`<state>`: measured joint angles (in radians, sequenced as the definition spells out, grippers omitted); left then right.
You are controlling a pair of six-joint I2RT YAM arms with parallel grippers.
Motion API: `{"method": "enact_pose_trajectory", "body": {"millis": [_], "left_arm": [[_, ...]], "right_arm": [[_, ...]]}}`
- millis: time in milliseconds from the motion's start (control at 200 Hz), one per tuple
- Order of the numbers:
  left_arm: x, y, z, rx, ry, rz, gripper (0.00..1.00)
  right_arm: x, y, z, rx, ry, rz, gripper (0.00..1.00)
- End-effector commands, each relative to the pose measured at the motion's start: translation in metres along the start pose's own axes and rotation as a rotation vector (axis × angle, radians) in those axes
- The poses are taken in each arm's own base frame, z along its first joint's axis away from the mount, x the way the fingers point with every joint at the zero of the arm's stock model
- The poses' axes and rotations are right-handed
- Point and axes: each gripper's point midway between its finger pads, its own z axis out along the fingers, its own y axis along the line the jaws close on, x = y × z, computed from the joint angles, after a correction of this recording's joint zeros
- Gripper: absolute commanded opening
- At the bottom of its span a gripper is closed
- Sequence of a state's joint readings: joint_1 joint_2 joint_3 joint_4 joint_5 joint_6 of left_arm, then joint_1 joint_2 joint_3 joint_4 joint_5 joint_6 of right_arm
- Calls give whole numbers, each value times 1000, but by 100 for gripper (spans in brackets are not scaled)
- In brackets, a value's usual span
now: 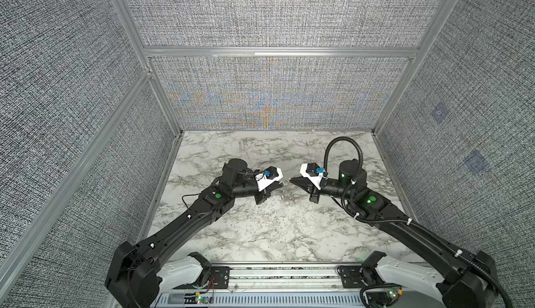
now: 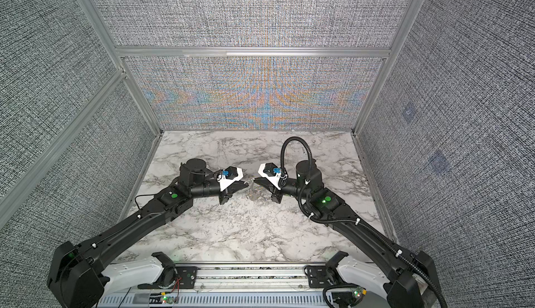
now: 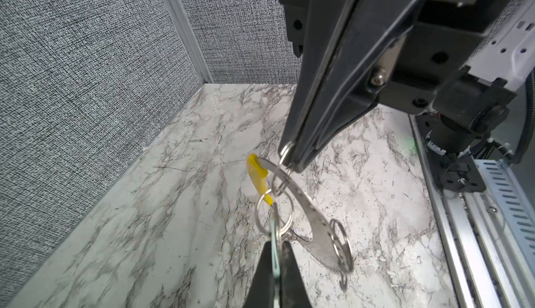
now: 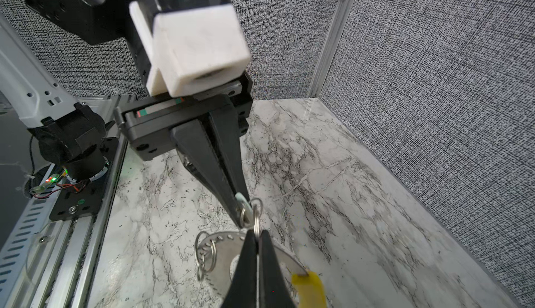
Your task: Remove the keys from the keyring
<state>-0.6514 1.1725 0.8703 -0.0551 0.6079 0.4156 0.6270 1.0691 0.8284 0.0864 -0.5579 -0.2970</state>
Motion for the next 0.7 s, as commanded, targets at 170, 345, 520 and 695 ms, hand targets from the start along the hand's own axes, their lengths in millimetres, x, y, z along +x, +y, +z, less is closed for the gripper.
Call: {"method": "enact_pose_trajectory", "body": {"millis": [170, 345, 520, 695], "left_arm": [[9, 4, -5, -8, 100, 67, 0], [3, 0, -6, 34, 108, 77, 0], [2, -7, -6, 98, 134, 84, 0], [3, -3, -6, 99, 167, 119, 0]], "right_arm": [[5, 3, -3, -8, 16, -17, 0], [10, 4, -3, -14, 41, -52, 0], [16, 4, -4, -15, 82, -91, 0], [22, 7, -6, -29, 121, -126, 0]]}}
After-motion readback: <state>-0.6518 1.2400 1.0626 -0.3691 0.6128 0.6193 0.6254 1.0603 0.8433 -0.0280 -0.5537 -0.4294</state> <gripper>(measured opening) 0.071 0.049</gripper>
